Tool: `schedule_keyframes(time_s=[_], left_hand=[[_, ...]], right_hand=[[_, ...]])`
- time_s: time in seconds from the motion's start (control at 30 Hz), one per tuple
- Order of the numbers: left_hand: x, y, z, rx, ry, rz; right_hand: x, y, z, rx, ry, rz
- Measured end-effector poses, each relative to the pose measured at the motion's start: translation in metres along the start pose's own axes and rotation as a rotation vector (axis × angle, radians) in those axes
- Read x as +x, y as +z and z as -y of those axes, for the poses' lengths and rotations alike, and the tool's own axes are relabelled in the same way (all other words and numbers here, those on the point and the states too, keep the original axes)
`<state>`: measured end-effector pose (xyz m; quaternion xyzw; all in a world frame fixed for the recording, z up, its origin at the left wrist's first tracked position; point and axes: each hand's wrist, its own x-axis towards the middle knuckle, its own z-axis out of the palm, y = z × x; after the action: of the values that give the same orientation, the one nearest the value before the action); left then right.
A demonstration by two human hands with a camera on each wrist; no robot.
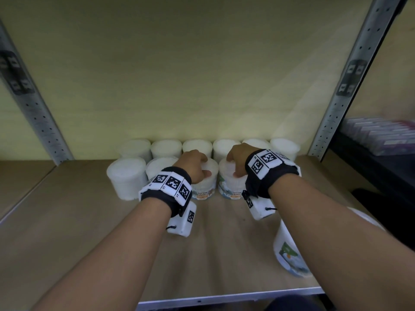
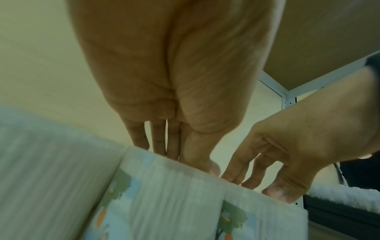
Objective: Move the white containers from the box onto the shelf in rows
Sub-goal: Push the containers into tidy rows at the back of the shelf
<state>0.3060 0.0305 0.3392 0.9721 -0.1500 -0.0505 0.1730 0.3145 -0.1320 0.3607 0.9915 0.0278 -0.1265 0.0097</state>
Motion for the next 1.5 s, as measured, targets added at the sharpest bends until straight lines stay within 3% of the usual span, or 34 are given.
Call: schedule_keyframes(time_s=[0.93, 1.5], left_hand=[[-0.144, 0.011, -0.005, -0.031, 0.088, 0.015], [-0.173, 0.022, -0.024, -0.089, 0.125, -0.031]], right_hand=[[-0.162, 0.020, 0.023, -0.020, -0.131, 0.036], [-0.194, 0.032, 0.004, 0.104, -0.145, 0.069]])
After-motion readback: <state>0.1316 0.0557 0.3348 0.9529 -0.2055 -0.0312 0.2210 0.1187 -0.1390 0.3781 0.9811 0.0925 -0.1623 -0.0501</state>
